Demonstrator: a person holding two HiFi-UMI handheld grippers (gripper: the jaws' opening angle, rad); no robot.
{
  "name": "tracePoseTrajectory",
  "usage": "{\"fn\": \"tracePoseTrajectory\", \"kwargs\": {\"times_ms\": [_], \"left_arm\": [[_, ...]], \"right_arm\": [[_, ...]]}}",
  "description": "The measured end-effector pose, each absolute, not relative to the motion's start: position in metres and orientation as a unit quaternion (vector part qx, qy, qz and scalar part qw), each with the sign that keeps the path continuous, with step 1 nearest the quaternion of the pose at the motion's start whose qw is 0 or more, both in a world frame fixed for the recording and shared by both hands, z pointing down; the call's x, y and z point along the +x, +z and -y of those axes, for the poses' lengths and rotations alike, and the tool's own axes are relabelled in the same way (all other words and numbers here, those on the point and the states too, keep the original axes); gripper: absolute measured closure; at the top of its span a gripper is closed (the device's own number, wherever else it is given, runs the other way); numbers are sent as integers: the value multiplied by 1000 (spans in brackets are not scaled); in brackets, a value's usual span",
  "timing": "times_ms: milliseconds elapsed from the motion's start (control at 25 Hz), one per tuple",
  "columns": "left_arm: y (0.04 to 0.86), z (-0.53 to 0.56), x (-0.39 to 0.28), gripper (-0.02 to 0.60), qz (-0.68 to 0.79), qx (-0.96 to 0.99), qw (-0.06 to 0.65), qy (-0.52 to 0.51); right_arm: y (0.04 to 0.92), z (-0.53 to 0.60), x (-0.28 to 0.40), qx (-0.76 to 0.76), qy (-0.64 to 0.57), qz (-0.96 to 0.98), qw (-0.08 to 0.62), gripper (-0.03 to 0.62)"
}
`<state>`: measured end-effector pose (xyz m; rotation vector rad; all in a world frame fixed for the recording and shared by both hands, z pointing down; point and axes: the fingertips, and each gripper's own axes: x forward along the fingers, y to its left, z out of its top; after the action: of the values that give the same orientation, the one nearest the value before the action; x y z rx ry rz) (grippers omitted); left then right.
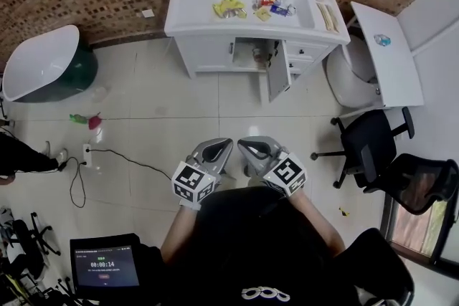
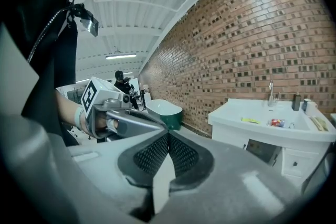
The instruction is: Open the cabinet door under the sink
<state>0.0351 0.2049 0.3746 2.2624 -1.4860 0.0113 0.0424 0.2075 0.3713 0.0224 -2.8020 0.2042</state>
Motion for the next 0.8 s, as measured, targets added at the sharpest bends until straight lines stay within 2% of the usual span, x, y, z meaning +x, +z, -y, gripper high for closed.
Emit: {"fn": "tracePoseTrajectory", "kwargs": {"times_ms": [800], "left_arm": [[365,-197,55,569,514,830,217,11]], "right_arm": [[361,-206,56,21,68,986,153,603]]}}
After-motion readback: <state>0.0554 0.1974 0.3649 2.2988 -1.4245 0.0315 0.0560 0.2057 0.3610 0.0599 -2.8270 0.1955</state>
